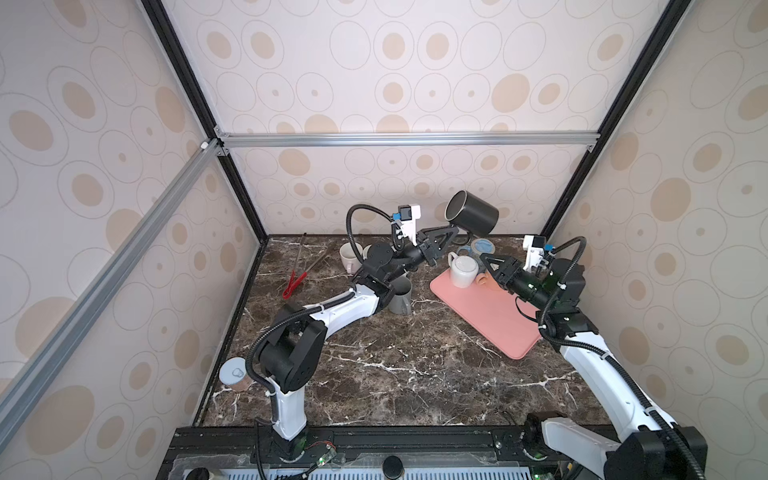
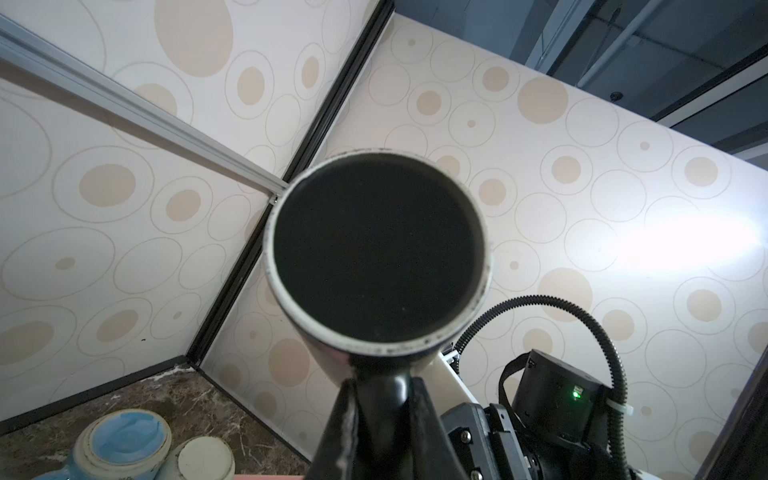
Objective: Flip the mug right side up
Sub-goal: 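Raise the dark brown mug high with the left gripper while the right approaches it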
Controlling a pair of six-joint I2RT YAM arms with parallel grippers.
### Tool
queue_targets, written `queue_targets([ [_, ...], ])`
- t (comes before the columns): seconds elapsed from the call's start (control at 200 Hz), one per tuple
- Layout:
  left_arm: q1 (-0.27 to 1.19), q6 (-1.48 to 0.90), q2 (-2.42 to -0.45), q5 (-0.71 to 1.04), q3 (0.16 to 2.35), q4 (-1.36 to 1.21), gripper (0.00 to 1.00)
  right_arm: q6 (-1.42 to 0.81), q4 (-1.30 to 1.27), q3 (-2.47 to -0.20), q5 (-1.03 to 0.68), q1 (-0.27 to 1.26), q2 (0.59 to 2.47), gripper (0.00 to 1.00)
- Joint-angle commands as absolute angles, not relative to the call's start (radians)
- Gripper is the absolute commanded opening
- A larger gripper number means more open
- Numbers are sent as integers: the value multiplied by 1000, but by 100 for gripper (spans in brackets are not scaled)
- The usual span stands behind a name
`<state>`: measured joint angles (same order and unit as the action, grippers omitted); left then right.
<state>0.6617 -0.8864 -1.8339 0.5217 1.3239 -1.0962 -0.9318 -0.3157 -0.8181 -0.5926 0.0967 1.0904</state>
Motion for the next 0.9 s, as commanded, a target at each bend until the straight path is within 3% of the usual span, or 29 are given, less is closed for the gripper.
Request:
queue_targets([
  [0.0,661,-924,-1744,476,1305,-1299,0,-1052,-622,-801,-613,140,1126,47],
  [0.125,661,-956,-1700,404,1240,-1376,0,-1099,-798,-815,-606,198,1172,49],
  [0.375,661,-1022,-1645,317,1148,-1510,0,-1066,-912,-888,-611,332,1256,53],
  [0.895,661,-1083,-1629,306,1101,-1585,0,-1307,-1273,-1001,-601,397,1479,52],
])
